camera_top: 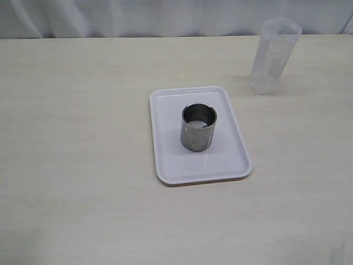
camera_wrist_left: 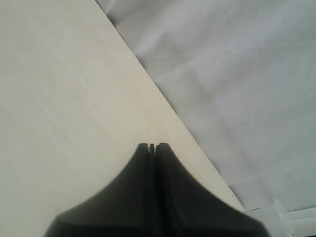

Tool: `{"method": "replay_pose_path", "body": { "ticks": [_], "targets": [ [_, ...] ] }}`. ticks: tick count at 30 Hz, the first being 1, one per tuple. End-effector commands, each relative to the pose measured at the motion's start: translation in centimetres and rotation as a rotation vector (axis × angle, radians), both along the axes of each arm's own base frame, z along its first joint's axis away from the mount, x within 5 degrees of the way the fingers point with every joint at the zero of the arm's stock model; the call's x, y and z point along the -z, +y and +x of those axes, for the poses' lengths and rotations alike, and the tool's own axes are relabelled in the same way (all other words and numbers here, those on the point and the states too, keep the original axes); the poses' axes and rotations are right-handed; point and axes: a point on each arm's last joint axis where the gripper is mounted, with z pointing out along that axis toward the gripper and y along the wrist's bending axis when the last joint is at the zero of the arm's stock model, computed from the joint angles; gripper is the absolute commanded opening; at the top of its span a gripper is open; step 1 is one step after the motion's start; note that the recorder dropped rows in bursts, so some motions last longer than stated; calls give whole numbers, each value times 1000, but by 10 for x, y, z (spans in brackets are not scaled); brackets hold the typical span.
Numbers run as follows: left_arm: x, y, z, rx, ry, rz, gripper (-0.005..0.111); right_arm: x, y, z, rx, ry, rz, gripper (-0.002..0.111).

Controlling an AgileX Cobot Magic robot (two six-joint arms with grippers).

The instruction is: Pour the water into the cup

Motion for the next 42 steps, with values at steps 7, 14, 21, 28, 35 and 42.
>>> {"method": "replay_pose_path", "body": {
  "ticks": [7, 14, 21, 28, 35, 42],
  "targets": [
    [1, 0, 0, -2, 0, 8, 0, 1, 0, 0, -4, -1, -2, 4],
    [1, 0, 0, -2, 0, 6, 0, 1, 0, 0, -4, -1, -2, 4],
    [0, 0, 0, 22, -11, 107, 0, 1, 0, 0, -4, -1, -2, 4],
    [0, 0, 0, 114, -43, 499, 0, 1, 0, 0, -4, -1, -2, 4],
    [0, 0, 0, 159, -58, 691, 0, 1, 0, 0, -4, -1, -2, 4],
    [0, 0, 0, 191, -69, 824, 0, 1, 0, 0, -4, -1, -2, 4]
  ]
}}
